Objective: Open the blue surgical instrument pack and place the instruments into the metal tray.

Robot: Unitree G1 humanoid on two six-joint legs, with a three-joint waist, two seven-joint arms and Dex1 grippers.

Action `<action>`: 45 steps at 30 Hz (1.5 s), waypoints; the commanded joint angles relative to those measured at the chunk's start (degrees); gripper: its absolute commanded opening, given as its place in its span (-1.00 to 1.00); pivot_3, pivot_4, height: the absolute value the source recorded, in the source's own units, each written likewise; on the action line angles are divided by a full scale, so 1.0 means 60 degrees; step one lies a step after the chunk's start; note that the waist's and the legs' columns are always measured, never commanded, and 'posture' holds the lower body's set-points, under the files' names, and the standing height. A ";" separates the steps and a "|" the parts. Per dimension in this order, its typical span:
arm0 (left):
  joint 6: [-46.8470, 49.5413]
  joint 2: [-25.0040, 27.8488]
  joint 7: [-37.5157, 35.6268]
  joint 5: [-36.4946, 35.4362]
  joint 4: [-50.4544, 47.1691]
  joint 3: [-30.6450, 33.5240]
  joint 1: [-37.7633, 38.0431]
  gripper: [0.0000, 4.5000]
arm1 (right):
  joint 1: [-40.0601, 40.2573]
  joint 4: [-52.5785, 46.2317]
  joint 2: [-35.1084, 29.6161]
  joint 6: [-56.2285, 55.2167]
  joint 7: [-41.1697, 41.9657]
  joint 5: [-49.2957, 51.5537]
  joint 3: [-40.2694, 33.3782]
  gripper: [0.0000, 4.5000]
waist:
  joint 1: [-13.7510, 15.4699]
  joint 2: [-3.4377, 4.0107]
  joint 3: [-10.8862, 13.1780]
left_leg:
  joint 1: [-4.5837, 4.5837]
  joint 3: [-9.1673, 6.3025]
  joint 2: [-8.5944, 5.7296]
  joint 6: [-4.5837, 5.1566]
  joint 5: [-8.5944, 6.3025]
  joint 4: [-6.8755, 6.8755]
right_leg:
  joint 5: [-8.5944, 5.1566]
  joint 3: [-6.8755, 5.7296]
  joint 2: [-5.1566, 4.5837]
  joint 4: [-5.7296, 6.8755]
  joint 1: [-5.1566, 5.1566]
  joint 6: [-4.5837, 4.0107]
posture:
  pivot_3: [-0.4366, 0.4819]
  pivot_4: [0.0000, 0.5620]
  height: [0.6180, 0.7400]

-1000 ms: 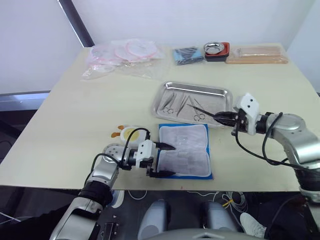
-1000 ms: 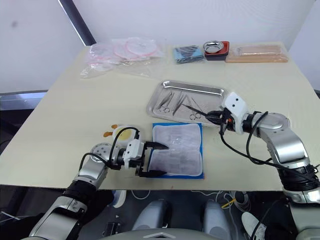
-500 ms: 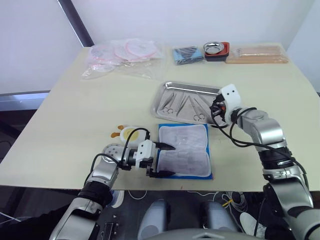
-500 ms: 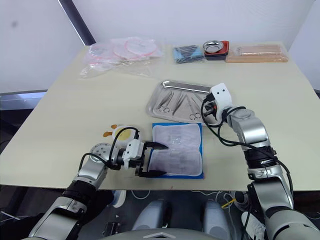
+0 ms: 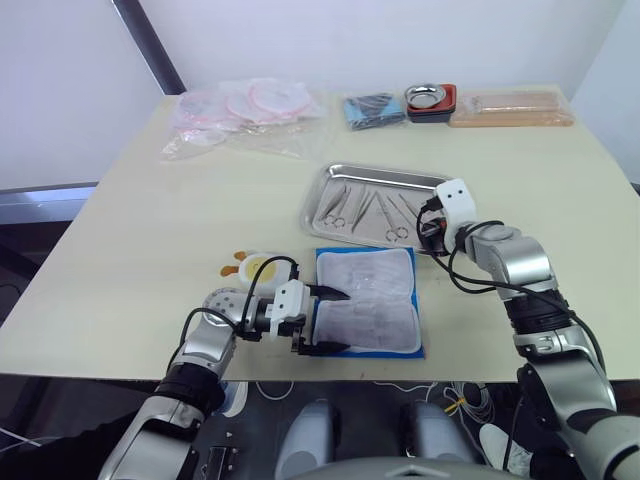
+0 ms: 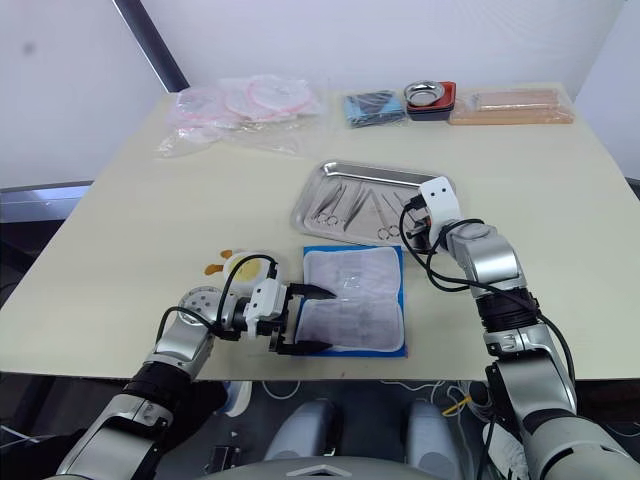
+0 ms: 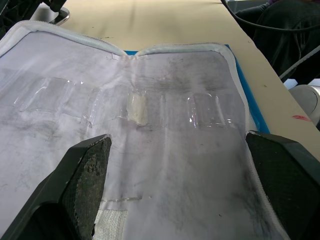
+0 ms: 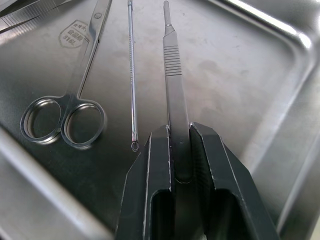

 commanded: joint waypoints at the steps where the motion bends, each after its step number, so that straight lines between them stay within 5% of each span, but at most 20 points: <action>1: 0.0376 0.0103 0.0356 0.1064 0.1296 -0.0572 0.0563 1.00 | -0.0144 -0.0395 -0.0071 -0.0118 0.0057 -0.0057 -0.0015 -0.17 | -0.0008 0.0000 0.0000 | 0.0000 0.0001 0.0000 0.0000 0.0000 0.0000 | 0.0000 0.0000 0.0000 0.0000 0.0000 0.0000 | -0.05 -0.47 1.00; 6: 0.0344 0.0127 0.0359 0.1060 0.1323 -0.0545 0.0567 1.00 | 0.0047 -0.1345 -0.0510 -0.0028 0.0386 0.0057 -0.0158 0.84 | -0.0013 0.0000 0.0000 | -0.0002 -0.0002 -0.0001 0.0000 0.0000 0.0001 | 0.0000 0.0000 0.0000 0.0000 0.0000 0.0000 | -0.05 -0.47 1.00; 13: 0.0319 0.0120 0.0242 0.0913 0.1251 -0.0482 0.0626 1.00 | 0.0397 -0.2847 -0.1234 0.0090 0.1048 0.0554 -0.0470 0.84 | -0.0070 -0.0030 0.0019 | -0.0001 -0.0008 -0.0001 0.0000 0.0000 0.0001 | 0.0000 -0.0001 0.0000 0.0000 0.0000 0.0001 | -0.05 -0.47 1.00; 26: 0.0869 0.0241 0.0030 -0.0048 -0.0848 0.0090 0.0748 1.00 | 0.2304 -0.3586 -0.1138 -0.3427 0.2798 0.1954 -0.1369 0.84 | -0.0145 -0.0128 0.0131 | -0.0068 -0.0003 0.0007 -0.0001 0.0000 0.0001 | -0.0001 0.0000 0.0009 -0.0002 -0.0047 0.0002 | -0.05 -0.47 1.00; 37: 0.2682 0.0603 0.0404 -0.1433 -0.3626 0.0970 0.0257 1.00 | 0.3210 -0.3776 -0.1048 -0.4672 0.3337 0.2610 -0.1462 0.84 | -0.0134 -0.0332 0.0368 | -0.0203 0.0007 0.0004 0.0000 -0.0002 0.0004 | 0.0006 0.0024 0.0020 0.0003 -0.0151 0.0065 | -0.05 -0.47 1.00; 45: 0.4652 0.0876 0.1501 -0.2892 -0.4990 0.2287 -0.0578 1.00 | 0.3495 -0.3855 -0.1023 -0.5240 0.4181 0.3794 -0.1990 0.84 | -0.0131 -0.0350 0.0383 | -0.0295 -0.0011 0.0004 -0.0002 0.0000 0.0036 | 0.0032 0.0006 0.0021 0.0016 -0.0229 0.0029 | -0.05 -0.47 1.00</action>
